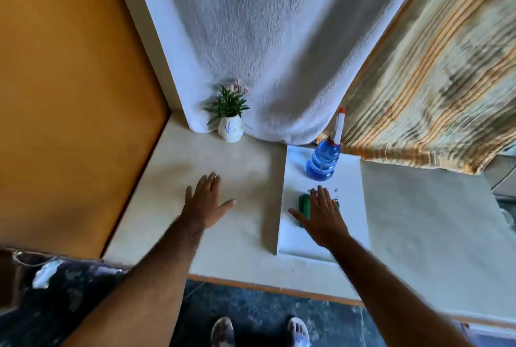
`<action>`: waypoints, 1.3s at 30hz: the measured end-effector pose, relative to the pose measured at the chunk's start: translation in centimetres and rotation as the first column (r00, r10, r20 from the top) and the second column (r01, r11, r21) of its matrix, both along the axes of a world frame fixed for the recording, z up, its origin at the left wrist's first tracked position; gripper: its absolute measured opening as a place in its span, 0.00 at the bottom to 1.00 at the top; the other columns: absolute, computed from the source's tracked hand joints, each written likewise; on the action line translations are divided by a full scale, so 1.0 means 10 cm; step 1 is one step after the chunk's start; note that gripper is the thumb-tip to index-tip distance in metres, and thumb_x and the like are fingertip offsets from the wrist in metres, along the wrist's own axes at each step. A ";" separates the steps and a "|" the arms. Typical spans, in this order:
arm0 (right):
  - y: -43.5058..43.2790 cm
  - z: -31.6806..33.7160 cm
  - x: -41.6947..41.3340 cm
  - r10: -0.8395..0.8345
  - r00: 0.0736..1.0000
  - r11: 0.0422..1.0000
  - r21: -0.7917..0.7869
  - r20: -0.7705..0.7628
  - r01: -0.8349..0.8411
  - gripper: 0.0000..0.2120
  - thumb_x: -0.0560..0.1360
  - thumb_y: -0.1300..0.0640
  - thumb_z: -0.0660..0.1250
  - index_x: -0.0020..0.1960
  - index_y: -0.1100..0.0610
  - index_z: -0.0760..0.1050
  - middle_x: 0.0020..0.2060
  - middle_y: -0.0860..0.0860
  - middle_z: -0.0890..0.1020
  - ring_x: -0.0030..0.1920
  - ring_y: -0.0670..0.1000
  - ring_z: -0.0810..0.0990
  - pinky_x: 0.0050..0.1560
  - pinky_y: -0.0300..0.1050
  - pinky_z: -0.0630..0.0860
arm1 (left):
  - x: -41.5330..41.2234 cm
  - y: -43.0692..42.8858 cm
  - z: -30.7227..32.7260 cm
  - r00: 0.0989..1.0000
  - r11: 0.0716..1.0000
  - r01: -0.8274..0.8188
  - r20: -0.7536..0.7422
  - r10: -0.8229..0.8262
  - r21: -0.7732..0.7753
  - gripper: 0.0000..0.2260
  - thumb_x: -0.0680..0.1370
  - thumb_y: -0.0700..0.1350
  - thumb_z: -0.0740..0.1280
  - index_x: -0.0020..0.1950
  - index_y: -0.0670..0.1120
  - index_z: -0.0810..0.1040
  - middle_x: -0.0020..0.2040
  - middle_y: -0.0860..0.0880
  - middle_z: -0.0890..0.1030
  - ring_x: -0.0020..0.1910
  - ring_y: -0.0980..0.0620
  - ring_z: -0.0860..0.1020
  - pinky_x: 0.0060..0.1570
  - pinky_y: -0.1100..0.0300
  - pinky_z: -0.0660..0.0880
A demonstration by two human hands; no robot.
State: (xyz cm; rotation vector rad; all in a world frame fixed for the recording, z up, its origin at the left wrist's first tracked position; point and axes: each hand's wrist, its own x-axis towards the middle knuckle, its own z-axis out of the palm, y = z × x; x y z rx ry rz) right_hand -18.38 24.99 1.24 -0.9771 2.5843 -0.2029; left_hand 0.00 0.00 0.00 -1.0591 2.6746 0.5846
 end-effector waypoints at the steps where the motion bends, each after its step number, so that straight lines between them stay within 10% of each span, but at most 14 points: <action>1: 0.04 -0.09 0.02 -0.028 0.999 1.000 -0.007 0.015 0.028 0.59 0.66 0.19 0.34 0.81 0.61 0.51 0.81 0.59 0.51 0.80 0.57 0.48 0.78 0.55 0.49 | 0.02 0.00 -0.08 0.999 1.000 0.006 0.037 -0.006 -0.004 0.40 0.80 0.67 0.59 0.83 0.46 0.49 0.85 0.49 0.48 0.83 0.48 0.47 0.79 0.38 0.50; 16: 0.13 -0.42 -0.09 -0.121 0.985 0.981 -0.167 -0.119 0.101 0.49 0.75 0.25 0.43 0.79 0.62 0.56 0.80 0.59 0.57 0.80 0.57 0.49 0.79 0.55 0.51 | 0.18 0.04 -0.57 0.957 0.996 0.045 0.282 -0.065 0.078 0.47 0.76 0.75 0.48 0.79 0.47 0.28 0.79 0.49 0.25 0.79 0.47 0.28 0.77 0.33 0.37; 24: -0.66 0.40 -1.28 -0.454 0.835 0.532 -0.656 0.312 0.535 0.55 0.67 0.40 0.78 0.81 0.59 0.51 0.78 0.58 0.62 0.77 0.54 0.61 0.77 0.50 0.58 | 0.15 0.01 -0.56 0.943 0.994 0.052 0.322 -0.080 0.096 0.51 0.68 0.79 0.38 0.78 0.48 0.26 0.78 0.48 0.23 0.78 0.47 0.27 0.77 0.32 0.34; 30: -0.80 0.32 -1.45 -0.246 0.851 0.536 -0.666 0.464 0.519 0.28 0.69 0.61 0.78 0.66 0.51 0.73 0.44 0.53 0.84 0.43 0.48 0.82 0.49 0.46 0.80 | 0.17 0.00 -0.61 0.952 0.995 0.058 0.297 -0.078 0.077 0.56 0.57 0.82 0.24 0.75 0.49 0.23 0.76 0.48 0.21 0.77 0.47 0.25 0.75 0.31 0.32; 35: -0.86 0.23 -1.34 -0.356 0.821 0.370 -0.739 0.448 0.563 0.14 0.73 0.62 0.72 0.58 0.57 0.78 0.34 0.44 0.78 0.31 0.34 0.77 0.43 0.42 0.75 | 0.17 0.00 -0.63 0.954 0.995 0.066 0.288 -0.083 0.070 0.55 0.57 0.82 0.24 0.75 0.49 0.23 0.77 0.48 0.21 0.77 0.47 0.25 0.75 0.32 0.31; 39: -0.94 0.39 -1.27 -0.328 0.843 0.386 -0.754 0.426 0.531 0.15 0.71 0.62 0.68 0.56 0.51 0.79 0.34 0.46 0.80 0.34 0.46 0.81 0.41 0.43 0.77 | 0.17 0.02 -0.61 0.956 0.995 0.071 0.281 -0.088 0.070 0.54 0.57 0.81 0.24 0.73 0.50 0.22 0.76 0.48 0.21 0.78 0.47 0.26 0.74 0.32 0.30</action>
